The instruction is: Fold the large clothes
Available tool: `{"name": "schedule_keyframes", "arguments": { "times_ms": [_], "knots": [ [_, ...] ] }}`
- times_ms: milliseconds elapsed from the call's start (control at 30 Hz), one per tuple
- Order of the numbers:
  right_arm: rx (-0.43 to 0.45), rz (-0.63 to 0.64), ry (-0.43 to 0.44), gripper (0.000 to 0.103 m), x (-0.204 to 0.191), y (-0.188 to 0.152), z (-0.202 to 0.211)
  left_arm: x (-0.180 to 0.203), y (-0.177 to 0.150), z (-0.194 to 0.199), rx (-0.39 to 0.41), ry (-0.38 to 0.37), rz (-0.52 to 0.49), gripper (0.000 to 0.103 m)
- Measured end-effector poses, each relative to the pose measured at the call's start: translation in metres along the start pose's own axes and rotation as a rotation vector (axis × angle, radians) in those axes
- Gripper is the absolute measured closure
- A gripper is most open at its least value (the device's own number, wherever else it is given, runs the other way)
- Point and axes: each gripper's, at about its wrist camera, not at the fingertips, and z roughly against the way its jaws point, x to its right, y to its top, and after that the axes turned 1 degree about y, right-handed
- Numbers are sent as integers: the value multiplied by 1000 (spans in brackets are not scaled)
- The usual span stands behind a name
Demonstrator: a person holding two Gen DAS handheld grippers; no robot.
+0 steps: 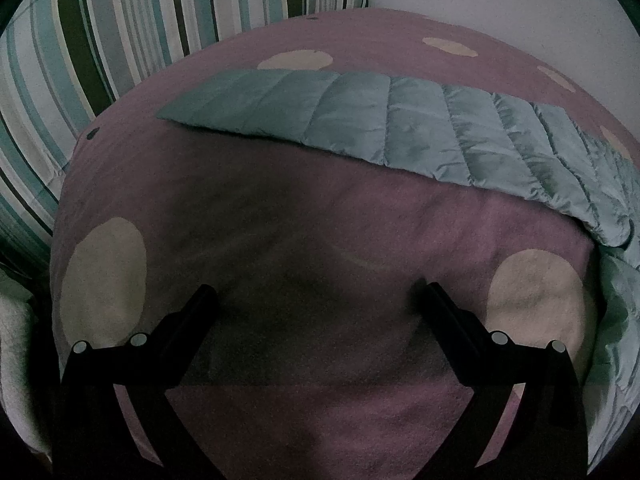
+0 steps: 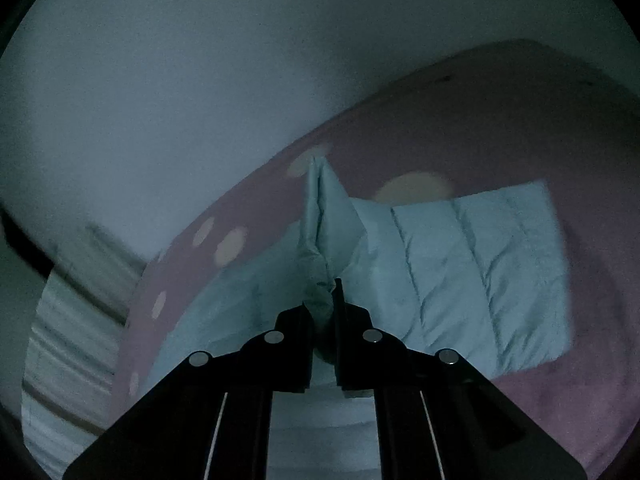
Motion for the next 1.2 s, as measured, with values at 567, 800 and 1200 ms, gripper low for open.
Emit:
{"name": "schedule_keyframes", "arguments": {
  "times_ms": [567,800,1200],
  "knots": [
    [-313,224,110,95,-127,-98,-120,0,-3,-2,-6,-18,14,2],
    [-364,276,79,95,-142,-117,-149,0,-3,-2,-6,-18,15,2],
    [-399,319,43,94,-155,-130,-171,0,-4,-3,-7,-17,14,2]
  ]
}}
